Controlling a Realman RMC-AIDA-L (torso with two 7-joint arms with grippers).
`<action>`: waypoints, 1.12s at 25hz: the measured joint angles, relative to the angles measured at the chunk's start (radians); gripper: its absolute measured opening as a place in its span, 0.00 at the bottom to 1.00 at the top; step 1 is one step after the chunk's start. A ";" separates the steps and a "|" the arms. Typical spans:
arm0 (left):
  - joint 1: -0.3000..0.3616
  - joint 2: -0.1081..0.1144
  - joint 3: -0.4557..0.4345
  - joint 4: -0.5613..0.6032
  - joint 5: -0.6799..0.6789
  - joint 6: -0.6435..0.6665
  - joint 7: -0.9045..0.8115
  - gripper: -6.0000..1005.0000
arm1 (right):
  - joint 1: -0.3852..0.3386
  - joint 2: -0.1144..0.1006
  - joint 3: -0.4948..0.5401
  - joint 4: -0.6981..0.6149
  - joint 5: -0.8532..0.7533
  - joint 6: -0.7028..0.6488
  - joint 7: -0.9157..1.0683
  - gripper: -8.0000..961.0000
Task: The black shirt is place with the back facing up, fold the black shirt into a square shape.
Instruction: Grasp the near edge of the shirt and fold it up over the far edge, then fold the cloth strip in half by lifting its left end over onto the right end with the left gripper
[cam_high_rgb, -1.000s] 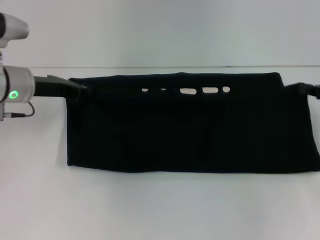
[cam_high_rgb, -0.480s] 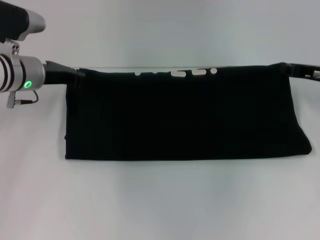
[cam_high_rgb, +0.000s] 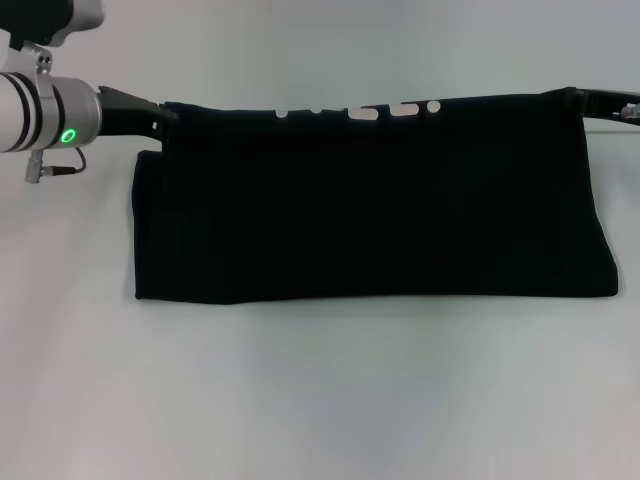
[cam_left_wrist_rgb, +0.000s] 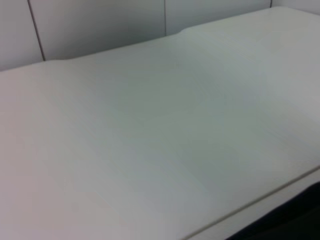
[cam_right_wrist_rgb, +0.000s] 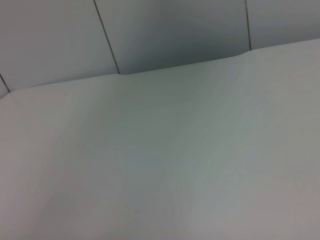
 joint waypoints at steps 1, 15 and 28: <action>-0.003 0.001 0.000 -0.010 0.000 -0.002 0.000 0.02 | 0.001 0.001 0.000 0.000 0.000 0.005 0.000 0.05; -0.009 -0.025 0.037 -0.044 0.000 -0.106 0.003 0.02 | 0.001 0.017 -0.001 0.008 -0.002 0.032 -0.015 0.06; 0.002 -0.052 0.028 -0.058 -0.009 -0.329 -0.050 0.42 | -0.022 0.000 -0.016 -0.030 -0.004 0.027 0.037 0.38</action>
